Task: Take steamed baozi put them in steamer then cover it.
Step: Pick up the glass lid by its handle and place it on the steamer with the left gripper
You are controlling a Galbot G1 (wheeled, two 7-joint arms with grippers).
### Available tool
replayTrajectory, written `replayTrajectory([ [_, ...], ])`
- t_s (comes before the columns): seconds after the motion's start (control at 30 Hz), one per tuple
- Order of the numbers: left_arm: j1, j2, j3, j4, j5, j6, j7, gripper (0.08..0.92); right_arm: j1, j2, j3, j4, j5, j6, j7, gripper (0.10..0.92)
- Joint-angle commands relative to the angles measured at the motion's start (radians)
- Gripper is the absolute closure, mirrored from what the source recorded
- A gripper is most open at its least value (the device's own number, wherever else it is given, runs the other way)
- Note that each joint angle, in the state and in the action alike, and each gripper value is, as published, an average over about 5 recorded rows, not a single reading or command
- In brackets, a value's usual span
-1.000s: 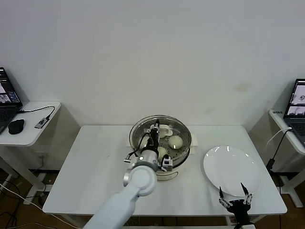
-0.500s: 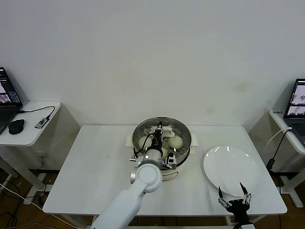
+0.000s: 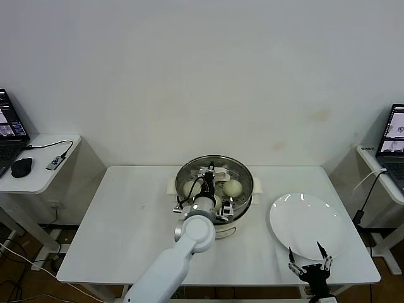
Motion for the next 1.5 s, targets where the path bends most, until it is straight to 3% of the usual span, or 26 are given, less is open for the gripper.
replayTrajectory([
  [0.03,0.002,-0.007,-0.008,0.011,0.002,-0.001,-0.008,0.858,0.0,0.001,-0.001,-0.001,-0.002,0.002,0.0,0.203],
  [0.87,0.026,-0.027,-0.022,-0.006,-0.016,0.002,-0.034,0.853,-0.005,0.004,-0.008,-0.001,-0.009,0.005,-0.001,0.203],
  [1.03,0.049,-0.011,-0.024,-0.069,-0.028,0.008,-0.038,0.749,-0.006,0.006,-0.012,0.0,-0.014,0.005,-0.002,0.203],
  [1.17,0.098,0.026,-0.029,-0.188,-0.04,0.009,-0.041,0.637,-0.009,0.007,-0.013,0.001,-0.018,0.006,-0.002,0.203],
  [1.5,0.375,0.221,-0.072,-0.578,-0.305,-0.006,-0.147,0.342,-0.009,0.006,-0.016,0.0,-0.022,0.005,-0.002,0.203],
])
